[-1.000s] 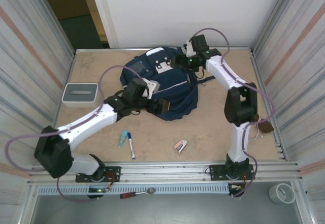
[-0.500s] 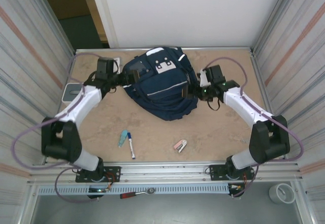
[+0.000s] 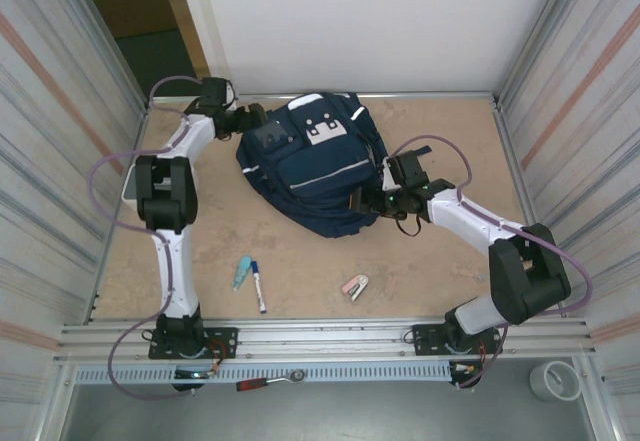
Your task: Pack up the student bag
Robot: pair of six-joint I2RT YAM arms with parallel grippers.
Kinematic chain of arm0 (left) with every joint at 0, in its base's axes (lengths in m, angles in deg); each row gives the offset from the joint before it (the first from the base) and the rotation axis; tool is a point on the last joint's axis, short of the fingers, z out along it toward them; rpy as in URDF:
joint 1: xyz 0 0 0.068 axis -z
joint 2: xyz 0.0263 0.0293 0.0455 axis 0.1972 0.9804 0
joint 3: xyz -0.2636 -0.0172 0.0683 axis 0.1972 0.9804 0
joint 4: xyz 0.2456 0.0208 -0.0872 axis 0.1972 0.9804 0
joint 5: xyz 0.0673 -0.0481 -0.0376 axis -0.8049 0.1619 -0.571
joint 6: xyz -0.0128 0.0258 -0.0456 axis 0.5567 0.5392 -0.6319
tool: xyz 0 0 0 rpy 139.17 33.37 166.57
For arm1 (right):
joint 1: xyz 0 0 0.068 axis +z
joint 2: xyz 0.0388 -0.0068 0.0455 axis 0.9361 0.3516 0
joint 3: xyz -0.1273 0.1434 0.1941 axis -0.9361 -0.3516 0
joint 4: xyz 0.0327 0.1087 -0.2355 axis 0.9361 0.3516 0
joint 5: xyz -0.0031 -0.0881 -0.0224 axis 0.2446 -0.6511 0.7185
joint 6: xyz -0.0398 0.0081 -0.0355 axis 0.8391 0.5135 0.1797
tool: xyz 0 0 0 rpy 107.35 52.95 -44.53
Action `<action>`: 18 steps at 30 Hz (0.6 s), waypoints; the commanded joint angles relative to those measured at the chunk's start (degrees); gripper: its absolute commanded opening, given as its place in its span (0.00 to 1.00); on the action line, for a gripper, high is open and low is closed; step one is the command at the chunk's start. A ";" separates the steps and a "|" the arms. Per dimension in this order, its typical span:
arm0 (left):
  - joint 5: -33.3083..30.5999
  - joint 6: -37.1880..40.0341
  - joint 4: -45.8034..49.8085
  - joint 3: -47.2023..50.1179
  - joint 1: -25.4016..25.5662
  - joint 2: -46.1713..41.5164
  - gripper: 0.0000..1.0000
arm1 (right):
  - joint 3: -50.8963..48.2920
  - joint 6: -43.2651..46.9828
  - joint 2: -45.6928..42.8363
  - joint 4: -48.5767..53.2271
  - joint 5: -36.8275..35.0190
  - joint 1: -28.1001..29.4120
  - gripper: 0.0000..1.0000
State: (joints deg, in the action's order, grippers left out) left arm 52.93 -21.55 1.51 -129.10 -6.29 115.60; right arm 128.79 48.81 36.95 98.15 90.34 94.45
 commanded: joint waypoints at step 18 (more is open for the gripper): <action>20.70 -8.46 -13.91 35.79 3.95 -20.26 0.85 | 15.93 -4.08 16.97 -6.14 5.88 -15.07 0.55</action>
State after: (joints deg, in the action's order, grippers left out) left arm 69.04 -27.41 -10.18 -99.70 -5.85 101.53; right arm 139.02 44.96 50.07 93.62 93.29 80.05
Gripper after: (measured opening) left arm 0.851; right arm 0.552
